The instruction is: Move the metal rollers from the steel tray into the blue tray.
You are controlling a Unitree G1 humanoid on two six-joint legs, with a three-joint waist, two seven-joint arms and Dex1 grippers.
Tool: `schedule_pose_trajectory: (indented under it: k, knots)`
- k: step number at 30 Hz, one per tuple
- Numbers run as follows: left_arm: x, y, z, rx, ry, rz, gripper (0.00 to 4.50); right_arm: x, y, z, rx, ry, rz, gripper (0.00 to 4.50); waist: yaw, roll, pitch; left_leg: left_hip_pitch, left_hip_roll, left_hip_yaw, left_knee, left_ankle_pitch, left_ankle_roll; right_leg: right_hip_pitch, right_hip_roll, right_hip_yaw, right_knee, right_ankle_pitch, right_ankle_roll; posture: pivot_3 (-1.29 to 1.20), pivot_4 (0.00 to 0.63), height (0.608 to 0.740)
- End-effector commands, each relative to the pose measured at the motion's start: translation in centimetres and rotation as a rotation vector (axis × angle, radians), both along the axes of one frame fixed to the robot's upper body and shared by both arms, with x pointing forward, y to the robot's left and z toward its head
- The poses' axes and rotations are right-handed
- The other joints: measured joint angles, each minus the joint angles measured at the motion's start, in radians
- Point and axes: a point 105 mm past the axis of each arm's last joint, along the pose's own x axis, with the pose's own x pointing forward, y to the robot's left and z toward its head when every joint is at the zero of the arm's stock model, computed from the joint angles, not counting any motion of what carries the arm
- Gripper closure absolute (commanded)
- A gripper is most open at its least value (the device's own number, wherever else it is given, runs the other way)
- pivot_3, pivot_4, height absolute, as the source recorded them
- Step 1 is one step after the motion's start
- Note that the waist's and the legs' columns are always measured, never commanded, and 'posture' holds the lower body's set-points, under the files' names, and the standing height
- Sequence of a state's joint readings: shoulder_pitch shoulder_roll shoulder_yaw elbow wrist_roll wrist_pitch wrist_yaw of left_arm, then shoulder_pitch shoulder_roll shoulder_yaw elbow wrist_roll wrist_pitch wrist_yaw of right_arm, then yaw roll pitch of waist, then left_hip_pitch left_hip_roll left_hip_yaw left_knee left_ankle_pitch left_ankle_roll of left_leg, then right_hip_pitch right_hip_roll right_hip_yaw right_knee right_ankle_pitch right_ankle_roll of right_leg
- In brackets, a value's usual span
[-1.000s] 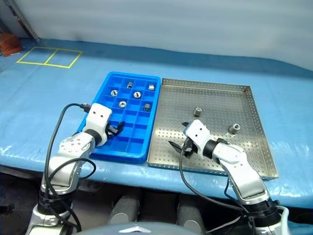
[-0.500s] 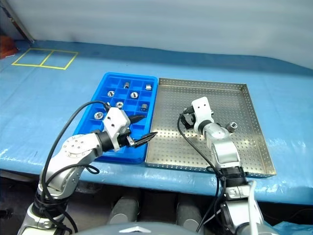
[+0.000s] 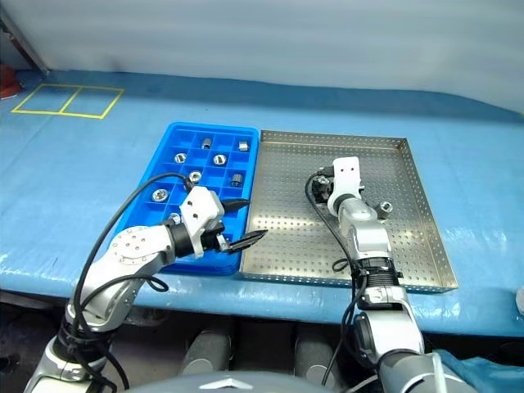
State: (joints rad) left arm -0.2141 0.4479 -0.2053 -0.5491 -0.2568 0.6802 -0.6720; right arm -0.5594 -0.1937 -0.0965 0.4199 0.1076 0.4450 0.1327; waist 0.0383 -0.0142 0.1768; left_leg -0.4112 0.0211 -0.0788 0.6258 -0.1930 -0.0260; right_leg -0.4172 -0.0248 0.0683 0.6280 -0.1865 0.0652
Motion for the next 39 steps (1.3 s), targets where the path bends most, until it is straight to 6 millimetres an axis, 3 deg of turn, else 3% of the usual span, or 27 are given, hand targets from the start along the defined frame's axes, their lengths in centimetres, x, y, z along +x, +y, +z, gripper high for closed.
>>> schedule_pose_trajectory:
  k: [1, 7, 15, 23, 27, 32, 39]
  knots:
    - [0.1, 0.0, 0.8, -0.005, -0.042, -0.003, 0.61, 0.7, 0.1, 1.9, 0.023, -0.066, 0.006, 0.94, 0.0, 0.0, 0.0, 0.0, 0.0, 0.0, 0.0, 0.0, 0.0, 0.0, 0.0, 0.0, 0.0, 0.0, 0.0, 0.25, 0.15, 0.74]
    - [0.2, 0.2, 0.7, -0.006, -0.035, 0.01, 0.61, 0.5, 0.2, 2.0, 0.021, -0.079, 0.014, 2.76, 0.0, 0.0, 0.0, 0.0, 0.0, 0.0, 0.0, 0.0, 0.0, 0.0, 0.0, 0.0, 0.0, 0.0, 0.0, 0.24, 0.15, 0.74]
    - [0.5, 1.6, 0.6, -0.006, -0.022, 0.081, 0.61, -0.2, 1.9, 3.6, -0.018, -0.135, 0.121, 2.77, -0.002, 0.0, 0.0, 0.0, 0.0, 0.0, -0.001, 0.0, 0.0, -0.001, 0.0, 0.0, 0.0, 0.0, 0.0, 0.25, 0.15, 0.74]
    - [2.0, 8.1, -1.5, 0.167, 0.038, 0.502, 0.61, -5.6, 11.3, 7.4, -0.017, -0.238, 0.739, 2.77, -0.004, 0.001, 0.001, 0.0, 0.001, -0.001, -0.002, 0.0, 0.0, -0.002, 0.001, -0.001, 0.001, -0.001, -0.001, 0.28, 0.15, 0.74]
    - [1.7, 9.4, -1.0, 0.168, 0.027, 0.605, 0.61, -7.2, 14.3, 8.2, -0.002, -0.259, 0.906, 2.77, 0.007, 0.001, 0.001, 0.0, 0.001, -0.001, -0.002, 0.0, 0.0, -0.002, 0.001, -0.001, 0.0, -0.001, -0.002, 0.31, 0.15, 0.74]
    - [1.1, 10.7, -1.2, 0.199, 0.041, 0.672, 0.61, -7.2, 16.8, 8.1, 0.012, -0.241, 1.002, 2.77, 0.019, 0.001, 0.001, 0.0, 0.001, -0.001, -0.002, 0.0, 0.0, -0.002, 0.001, -0.002, 0.001, -0.001, -0.002, 0.34, 0.15, 0.74]
    - [0.0, 11.2, -1.6, 0.193, 0.066, 0.7, 0.61, -4.7, 19.1, 7.9, 0.05, -0.22, 1.01, 2.77, 0.044, 0.001, 0.001, -0.001, 0.001, -0.001, -0.005, 0.001, -0.002, -0.005, 0.001, -0.002, 0.001, -0.001, -0.002, 0.38, 0.15, 0.74]
